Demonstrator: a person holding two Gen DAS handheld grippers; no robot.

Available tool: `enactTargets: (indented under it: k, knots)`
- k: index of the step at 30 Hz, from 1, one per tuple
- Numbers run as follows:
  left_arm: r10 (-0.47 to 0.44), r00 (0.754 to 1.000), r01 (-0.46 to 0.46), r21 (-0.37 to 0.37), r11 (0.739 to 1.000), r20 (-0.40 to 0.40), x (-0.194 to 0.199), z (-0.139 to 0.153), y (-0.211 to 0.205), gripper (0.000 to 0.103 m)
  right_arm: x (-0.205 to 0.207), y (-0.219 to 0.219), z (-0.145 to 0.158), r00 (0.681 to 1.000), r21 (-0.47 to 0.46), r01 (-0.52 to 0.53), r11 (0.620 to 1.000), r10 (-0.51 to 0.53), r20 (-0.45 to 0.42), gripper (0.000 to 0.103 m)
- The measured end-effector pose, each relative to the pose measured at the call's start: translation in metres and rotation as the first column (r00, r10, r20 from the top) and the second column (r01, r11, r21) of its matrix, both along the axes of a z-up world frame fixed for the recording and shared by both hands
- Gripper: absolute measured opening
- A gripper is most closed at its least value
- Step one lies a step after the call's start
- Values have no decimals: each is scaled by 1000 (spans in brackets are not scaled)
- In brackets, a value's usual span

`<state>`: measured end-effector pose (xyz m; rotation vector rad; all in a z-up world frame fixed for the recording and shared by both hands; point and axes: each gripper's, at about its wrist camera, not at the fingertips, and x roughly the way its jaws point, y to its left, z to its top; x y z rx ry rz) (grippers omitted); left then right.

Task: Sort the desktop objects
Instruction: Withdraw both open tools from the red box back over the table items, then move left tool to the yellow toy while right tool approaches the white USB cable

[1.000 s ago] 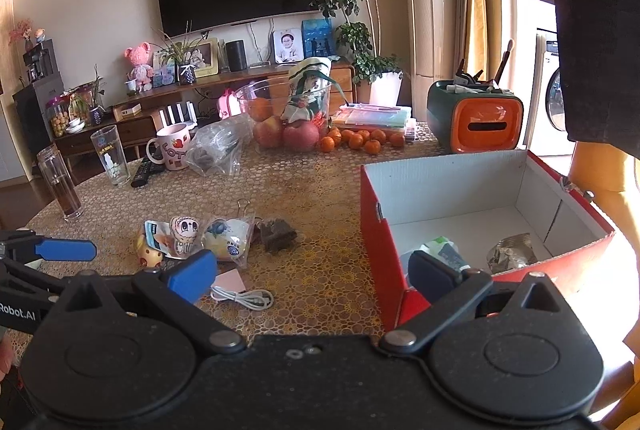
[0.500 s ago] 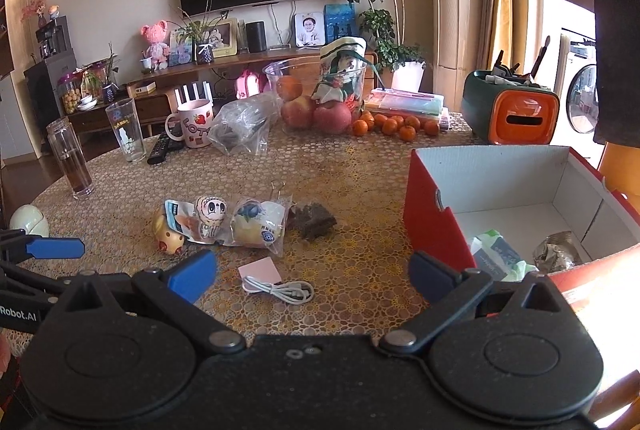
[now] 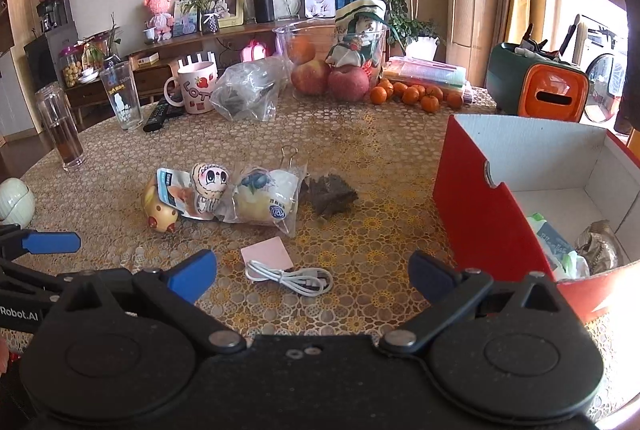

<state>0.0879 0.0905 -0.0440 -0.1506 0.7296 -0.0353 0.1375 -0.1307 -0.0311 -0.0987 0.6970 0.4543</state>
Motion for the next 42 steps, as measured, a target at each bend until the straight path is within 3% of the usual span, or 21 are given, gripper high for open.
enactTargets:
  k: [20,30,42]
  knots:
    - [89,996,-89,8,996,-15,58,-19,28,103,38,36,-55,995,-13,-19,1000,18,-103,102]
    - [106,994,-106,6,994,-16,80,-29,37,102,50,36,-66,988,19,47,999,-43,-151,101]
    - [98,995,-98,33,995,-21,89,-42,46,102,50,35,-69,985,25,45,999,-40,-170,92]
